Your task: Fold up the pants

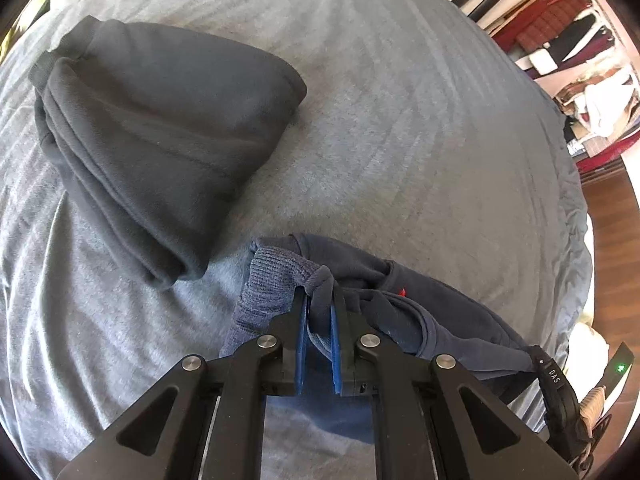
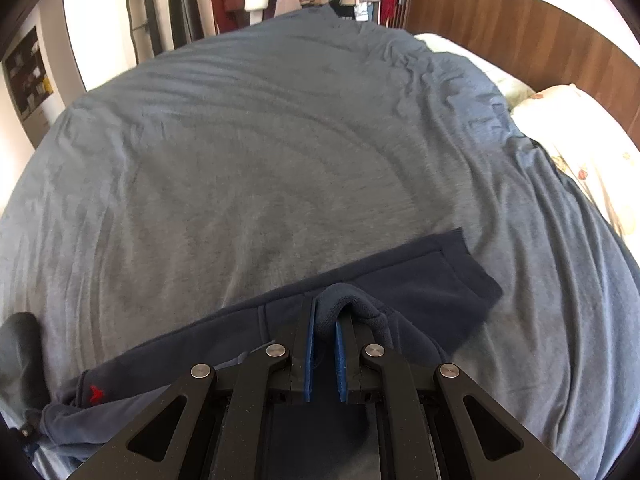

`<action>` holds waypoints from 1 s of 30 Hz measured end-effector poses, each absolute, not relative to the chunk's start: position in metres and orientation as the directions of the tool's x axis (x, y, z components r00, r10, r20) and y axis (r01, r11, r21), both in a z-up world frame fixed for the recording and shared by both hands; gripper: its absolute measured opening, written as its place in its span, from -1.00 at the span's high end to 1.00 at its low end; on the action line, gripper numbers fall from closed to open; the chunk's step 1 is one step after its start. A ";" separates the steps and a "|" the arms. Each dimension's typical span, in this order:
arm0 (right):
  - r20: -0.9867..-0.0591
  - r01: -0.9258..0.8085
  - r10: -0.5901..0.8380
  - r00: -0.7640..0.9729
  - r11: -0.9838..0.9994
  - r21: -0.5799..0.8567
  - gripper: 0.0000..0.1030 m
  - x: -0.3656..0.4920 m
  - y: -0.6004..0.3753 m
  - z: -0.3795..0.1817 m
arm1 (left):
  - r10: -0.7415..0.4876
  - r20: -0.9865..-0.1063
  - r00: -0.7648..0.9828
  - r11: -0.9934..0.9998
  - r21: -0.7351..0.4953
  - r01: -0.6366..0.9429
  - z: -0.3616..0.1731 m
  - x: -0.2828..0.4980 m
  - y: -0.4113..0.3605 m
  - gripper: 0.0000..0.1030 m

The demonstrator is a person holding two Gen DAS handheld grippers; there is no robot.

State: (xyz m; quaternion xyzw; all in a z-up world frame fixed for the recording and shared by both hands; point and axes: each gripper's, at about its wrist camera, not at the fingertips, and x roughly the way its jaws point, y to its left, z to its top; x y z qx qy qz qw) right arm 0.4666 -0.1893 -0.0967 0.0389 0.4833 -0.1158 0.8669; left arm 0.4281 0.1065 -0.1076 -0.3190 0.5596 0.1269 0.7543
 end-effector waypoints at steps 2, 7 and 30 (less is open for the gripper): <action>-0.854 0.231 -0.162 0.494 0.972 -0.050 0.81 0.473 -0.187 -0.104 | -0.163 -0.931 0.326 0.768 -0.327 -0.550 -0.112 0.432 0.107 0.72; -0.881 0.217 -0.150 0.449 0.975 -0.055 0.80 0.490 -0.184 -0.120 | -0.151 -0.950 0.275 0.795 -0.282 -0.538 -0.120 0.445 0.108 0.62; -0.988 -0.006 -0.007 0.155 1.000 -0.008 0.28 0.528 -0.168 -0.120 | -0.157 -0.981 0.116 0.905 -0.190 -0.380 -0.092 0.459 0.097 -0.24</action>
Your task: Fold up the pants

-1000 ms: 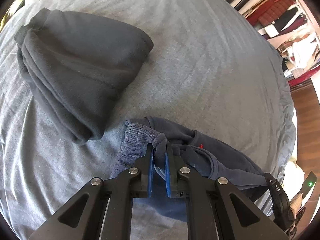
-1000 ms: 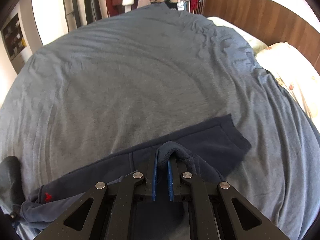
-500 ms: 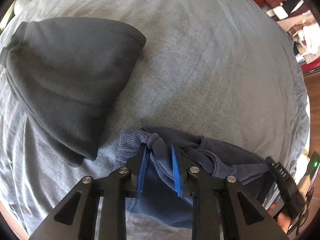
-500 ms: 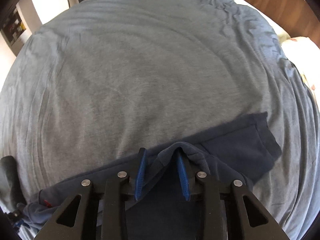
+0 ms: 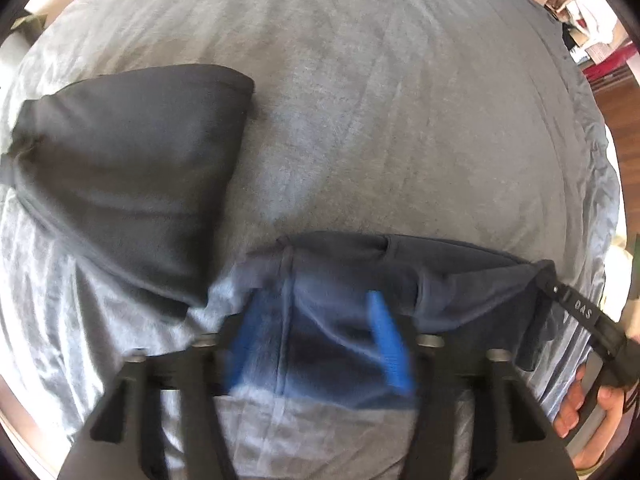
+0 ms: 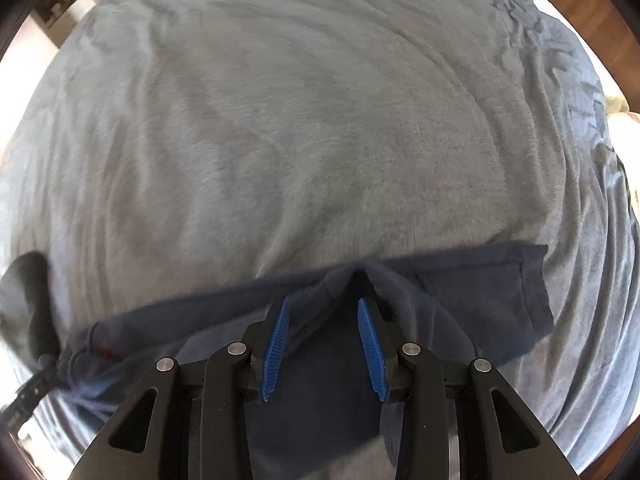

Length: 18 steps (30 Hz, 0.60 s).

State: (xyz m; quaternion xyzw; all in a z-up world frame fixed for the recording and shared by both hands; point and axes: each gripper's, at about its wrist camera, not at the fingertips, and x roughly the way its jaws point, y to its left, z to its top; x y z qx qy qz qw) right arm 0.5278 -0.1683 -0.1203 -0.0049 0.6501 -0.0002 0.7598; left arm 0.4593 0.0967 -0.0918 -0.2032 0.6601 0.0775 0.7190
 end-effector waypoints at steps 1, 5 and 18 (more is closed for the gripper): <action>-0.989 -0.010 0.003 0.151 1.000 0.001 0.28 0.523 -0.167 -0.116 | -0.157 -0.979 0.133 0.902 -0.197 -0.385 -0.087 0.458 0.097 -0.25; -0.987 -0.052 0.068 0.149 0.997 0.060 0.28 0.510 -0.161 -0.099 | -0.147 -0.975 0.169 0.903 -0.202 -0.378 -0.073 0.456 0.098 -0.30; -0.978 -0.083 0.166 0.128 0.984 0.156 0.28 0.487 -0.161 -0.125 | -0.239 -0.957 0.164 0.961 -0.257 -0.104 -0.093 0.466 0.044 -0.20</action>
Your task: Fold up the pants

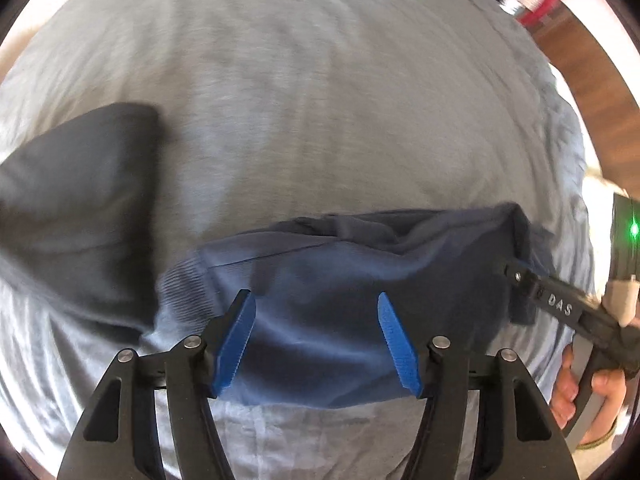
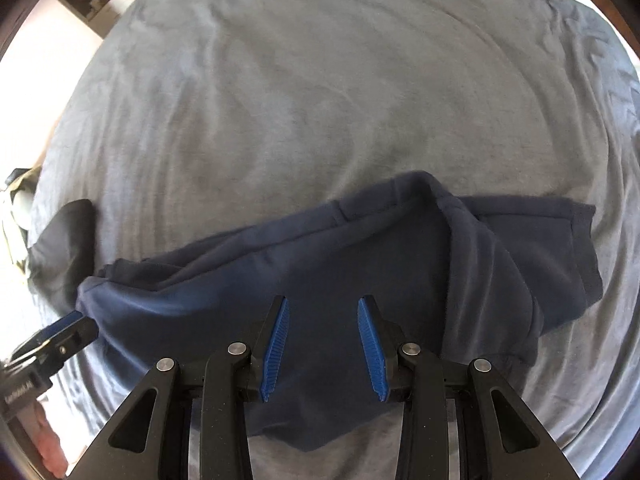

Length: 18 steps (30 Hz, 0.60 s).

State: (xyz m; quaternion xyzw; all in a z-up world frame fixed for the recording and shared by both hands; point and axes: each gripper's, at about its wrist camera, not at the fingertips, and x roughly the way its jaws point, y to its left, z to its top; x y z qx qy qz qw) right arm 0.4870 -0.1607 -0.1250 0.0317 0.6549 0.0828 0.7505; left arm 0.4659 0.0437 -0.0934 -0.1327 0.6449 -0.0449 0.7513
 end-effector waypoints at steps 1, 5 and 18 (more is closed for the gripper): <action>-0.975 -0.071 0.154 0.158 0.987 0.144 0.28 0.484 -0.166 -0.120 | -0.247 -0.953 0.177 0.962 -0.263 -0.074 -0.090 0.466 0.039 -0.20; -0.955 -0.063 0.157 0.251 0.987 0.145 0.28 0.471 -0.185 -0.096 | -0.266 -0.934 0.239 0.963 -0.248 0.102 -0.076 0.469 0.013 -0.20; -0.945 -0.055 0.041 0.325 0.998 0.024 0.05 0.425 -0.255 -0.070 | -0.355 -0.915 0.191 0.888 -0.266 0.374 -0.072 0.479 -0.071 -0.20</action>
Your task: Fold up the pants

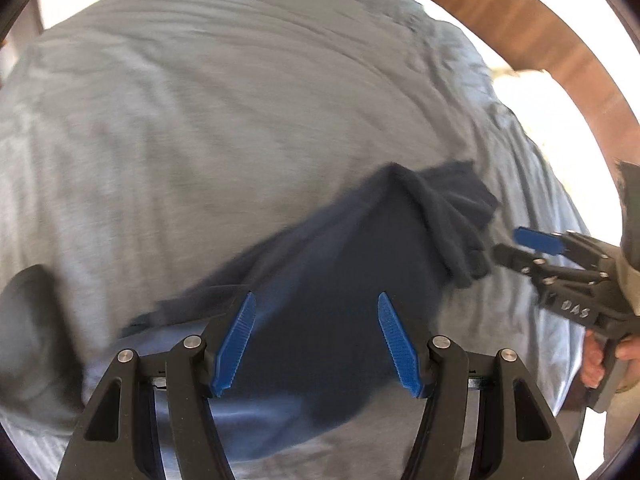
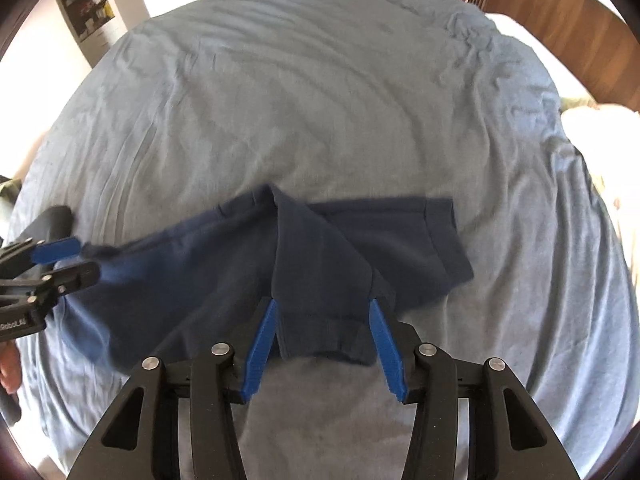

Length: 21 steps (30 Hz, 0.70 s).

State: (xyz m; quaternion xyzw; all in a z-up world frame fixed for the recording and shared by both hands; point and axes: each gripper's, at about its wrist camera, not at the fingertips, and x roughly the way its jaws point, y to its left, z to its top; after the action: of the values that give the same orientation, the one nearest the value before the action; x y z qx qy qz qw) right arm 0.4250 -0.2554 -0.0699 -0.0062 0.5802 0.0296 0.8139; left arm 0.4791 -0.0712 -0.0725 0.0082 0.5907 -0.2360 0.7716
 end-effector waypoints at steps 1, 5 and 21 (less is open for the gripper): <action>-0.946 -0.055 0.048 0.319 0.998 0.032 0.05 0.422 -0.257 -0.073 | -0.371 -0.911 0.181 0.876 -0.278 0.394 -0.073 0.477 -0.078 -0.20; -0.950 -0.069 0.088 0.301 0.995 0.070 0.05 0.407 -0.264 -0.087 | -0.463 -0.877 0.125 0.812 -0.364 0.455 -0.079 0.472 -0.104 -0.17; -0.879 0.228 0.279 0.387 0.895 0.384 0.16 0.390 -0.335 -0.137 | -0.548 -0.836 -0.041 0.712 -0.491 0.502 -0.118 0.482 -0.200 0.30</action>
State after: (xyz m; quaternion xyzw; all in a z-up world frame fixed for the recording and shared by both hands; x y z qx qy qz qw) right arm 0.3901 -0.3353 -0.1374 0.2288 0.5532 0.0160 0.8008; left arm 0.4821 -0.2004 -0.1176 -0.0186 0.6138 -0.3793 0.6921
